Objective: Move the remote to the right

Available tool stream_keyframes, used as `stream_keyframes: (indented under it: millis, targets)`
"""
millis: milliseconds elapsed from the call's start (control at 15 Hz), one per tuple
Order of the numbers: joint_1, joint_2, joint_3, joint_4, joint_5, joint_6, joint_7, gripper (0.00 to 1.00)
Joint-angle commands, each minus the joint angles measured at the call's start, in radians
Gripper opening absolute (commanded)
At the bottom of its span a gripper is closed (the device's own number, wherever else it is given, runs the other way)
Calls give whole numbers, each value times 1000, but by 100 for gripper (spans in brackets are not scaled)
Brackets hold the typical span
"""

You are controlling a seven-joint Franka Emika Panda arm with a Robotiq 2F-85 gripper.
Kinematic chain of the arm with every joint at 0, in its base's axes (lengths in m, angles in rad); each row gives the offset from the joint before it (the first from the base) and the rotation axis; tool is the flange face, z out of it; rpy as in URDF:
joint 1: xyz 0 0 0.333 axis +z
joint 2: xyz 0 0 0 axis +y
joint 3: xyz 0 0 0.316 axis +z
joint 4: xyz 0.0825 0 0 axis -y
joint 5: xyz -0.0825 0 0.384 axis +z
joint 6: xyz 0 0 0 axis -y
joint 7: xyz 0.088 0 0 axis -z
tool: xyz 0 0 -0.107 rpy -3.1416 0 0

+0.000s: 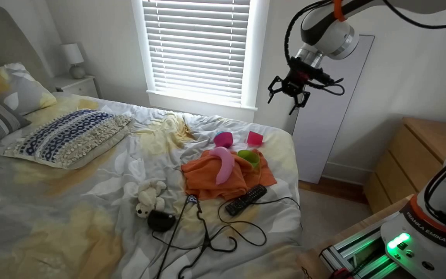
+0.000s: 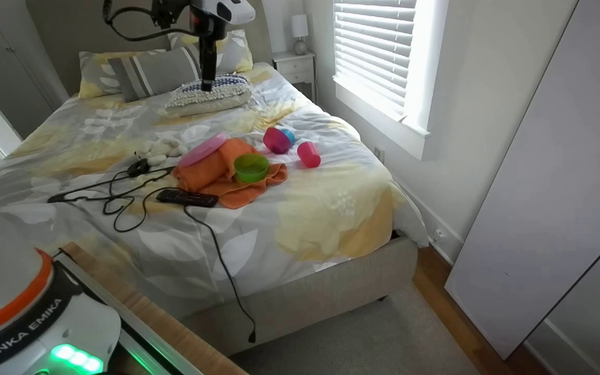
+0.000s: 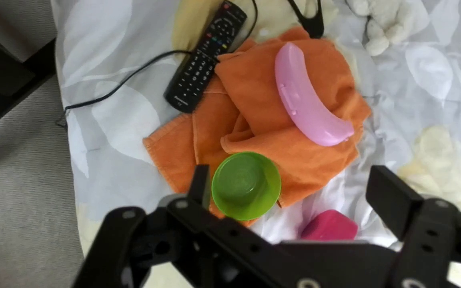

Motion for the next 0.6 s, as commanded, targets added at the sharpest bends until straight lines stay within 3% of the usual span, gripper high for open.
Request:
stream_keyframes:
  millis: [0, 533]
  targets:
    - [43, 115, 55, 10, 10, 187, 230, 100]
    - [142, 294, 65, -151, -37, 607, 669, 100]
